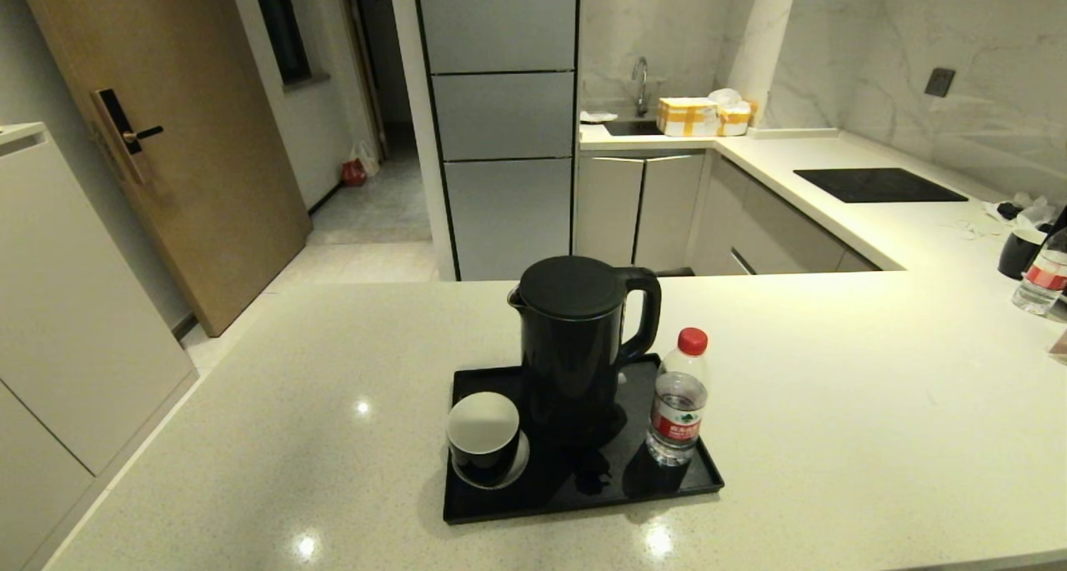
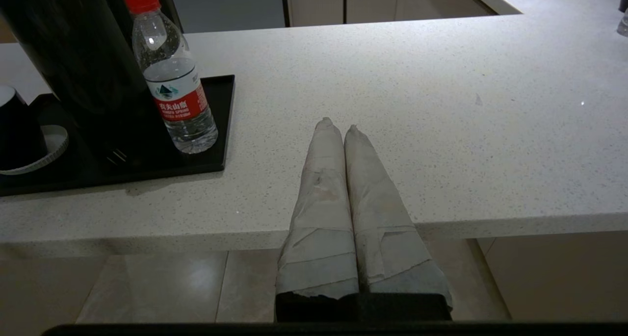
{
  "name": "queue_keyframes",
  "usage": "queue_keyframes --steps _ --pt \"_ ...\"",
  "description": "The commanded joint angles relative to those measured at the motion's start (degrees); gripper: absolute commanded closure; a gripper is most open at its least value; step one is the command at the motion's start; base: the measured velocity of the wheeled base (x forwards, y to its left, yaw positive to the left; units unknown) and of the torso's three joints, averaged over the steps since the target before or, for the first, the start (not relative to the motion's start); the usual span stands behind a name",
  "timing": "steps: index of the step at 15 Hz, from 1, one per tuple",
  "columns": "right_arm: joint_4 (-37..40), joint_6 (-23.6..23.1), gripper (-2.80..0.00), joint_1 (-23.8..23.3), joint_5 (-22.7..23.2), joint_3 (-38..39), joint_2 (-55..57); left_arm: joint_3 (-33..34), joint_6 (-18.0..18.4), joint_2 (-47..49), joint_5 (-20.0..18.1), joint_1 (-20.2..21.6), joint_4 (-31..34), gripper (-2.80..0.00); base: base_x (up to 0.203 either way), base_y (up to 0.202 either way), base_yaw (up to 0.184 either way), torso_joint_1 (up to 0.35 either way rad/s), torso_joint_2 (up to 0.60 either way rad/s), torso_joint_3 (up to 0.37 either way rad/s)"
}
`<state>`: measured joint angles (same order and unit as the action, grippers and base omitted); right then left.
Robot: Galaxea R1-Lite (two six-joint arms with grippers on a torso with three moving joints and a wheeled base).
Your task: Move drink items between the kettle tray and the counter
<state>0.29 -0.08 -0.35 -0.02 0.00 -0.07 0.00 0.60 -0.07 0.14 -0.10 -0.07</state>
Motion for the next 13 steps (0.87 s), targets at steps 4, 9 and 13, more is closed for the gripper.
queue_keyframes --steps 4,9,13 --pt "0.1 0.1 0.0 0.0 0.0 0.1 0.1 0.0 0.0 0.1 0.0 0.0 0.0 0.0 0.0 0.0 0.0 0.0 0.0 0.0" --pt "0.1 0.2 0.0 0.0 0.0 0.1 0.1 0.0 0.0 0.1 0.0 0.0 0.0 0.0 0.0 0.0 0.0 0.0 0.0 0.0" --pt "0.1 0.2 0.0 0.0 0.0 0.1 0.1 0.0 0.0 0.1 0.0 0.0 0.0 0.0 0.0 0.0 0.0 0.0 0.0 0.0"
